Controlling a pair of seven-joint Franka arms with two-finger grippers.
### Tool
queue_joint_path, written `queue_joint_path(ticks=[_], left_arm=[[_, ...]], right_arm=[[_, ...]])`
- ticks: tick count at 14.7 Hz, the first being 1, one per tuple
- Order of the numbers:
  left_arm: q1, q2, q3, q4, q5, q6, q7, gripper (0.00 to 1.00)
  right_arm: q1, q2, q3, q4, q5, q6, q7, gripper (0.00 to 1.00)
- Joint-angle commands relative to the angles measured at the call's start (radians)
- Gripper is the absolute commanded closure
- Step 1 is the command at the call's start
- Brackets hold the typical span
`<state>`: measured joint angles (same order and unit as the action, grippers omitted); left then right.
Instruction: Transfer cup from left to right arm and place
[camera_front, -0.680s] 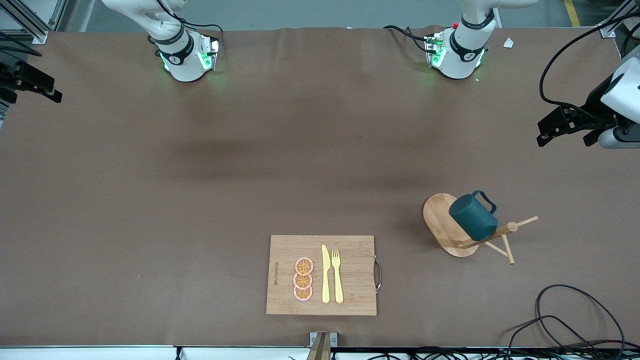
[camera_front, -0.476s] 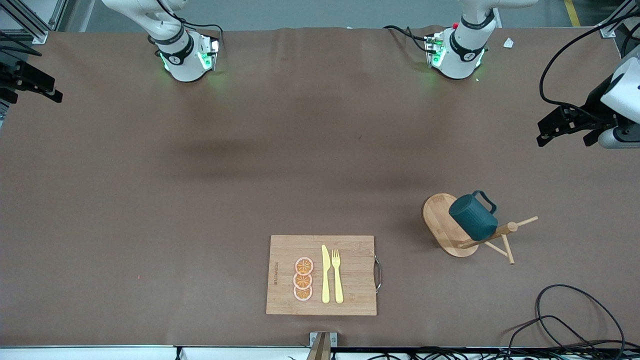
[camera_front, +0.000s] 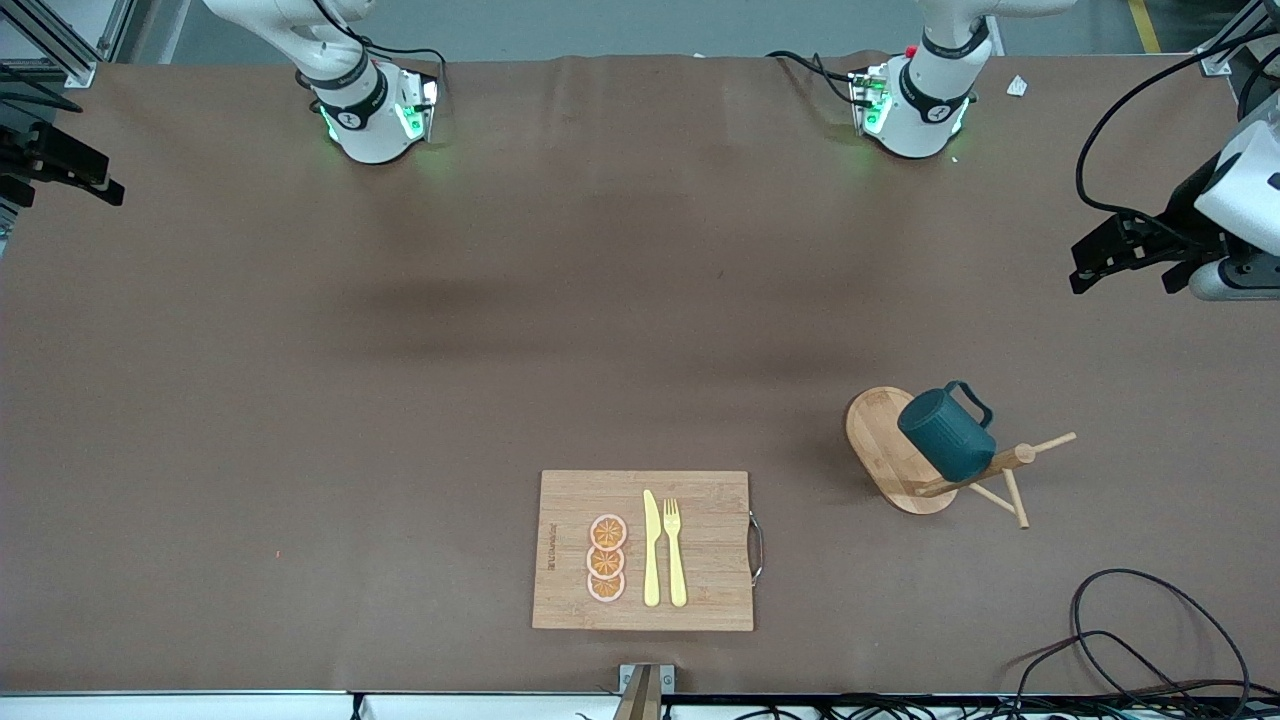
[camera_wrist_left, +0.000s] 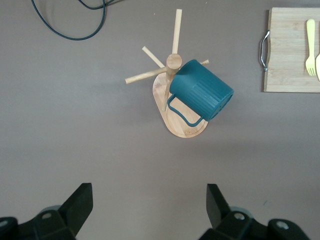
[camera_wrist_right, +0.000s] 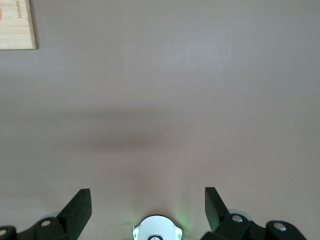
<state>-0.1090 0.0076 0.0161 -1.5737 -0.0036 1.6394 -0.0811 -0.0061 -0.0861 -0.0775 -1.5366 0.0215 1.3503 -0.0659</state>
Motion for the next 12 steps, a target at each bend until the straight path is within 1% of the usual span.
queue_joint_path(ticks=[1,3,6,8,10,12], left_arm=[[0.002,0.014,0.002,0.006,-0.005,-0.015,0.012,0.00],[-0.004,0.037,0.002,0.023,-0.019,-0.013,-0.029,0.00],[-0.015,0.060,0.002,0.040,-0.035,-0.013,-0.217,0.00],[-0.018,0.096,0.001,0.053,-0.042,-0.013,-0.343,0.00],[-0.018,0.146,0.001,0.086,-0.076,-0.013,-0.455,0.00],[-0.018,0.184,-0.001,0.090,-0.104,-0.003,-0.546,0.00]], right_arm=[[-0.011,-0.014,0.004,-0.008,0.014,-0.003,0.012,0.00],[-0.011,-0.009,0.004,-0.002,0.005,-0.002,0.008,0.00],[-0.012,0.003,0.004,0.003,0.002,-0.002,0.009,0.00],[-0.011,0.003,0.004,0.003,0.000,-0.002,0.009,0.00],[-0.012,0.003,0.004,0.003,0.002,-0.002,0.009,0.00],[-0.012,0.003,0.004,0.003,0.002,0.000,0.009,0.00]])
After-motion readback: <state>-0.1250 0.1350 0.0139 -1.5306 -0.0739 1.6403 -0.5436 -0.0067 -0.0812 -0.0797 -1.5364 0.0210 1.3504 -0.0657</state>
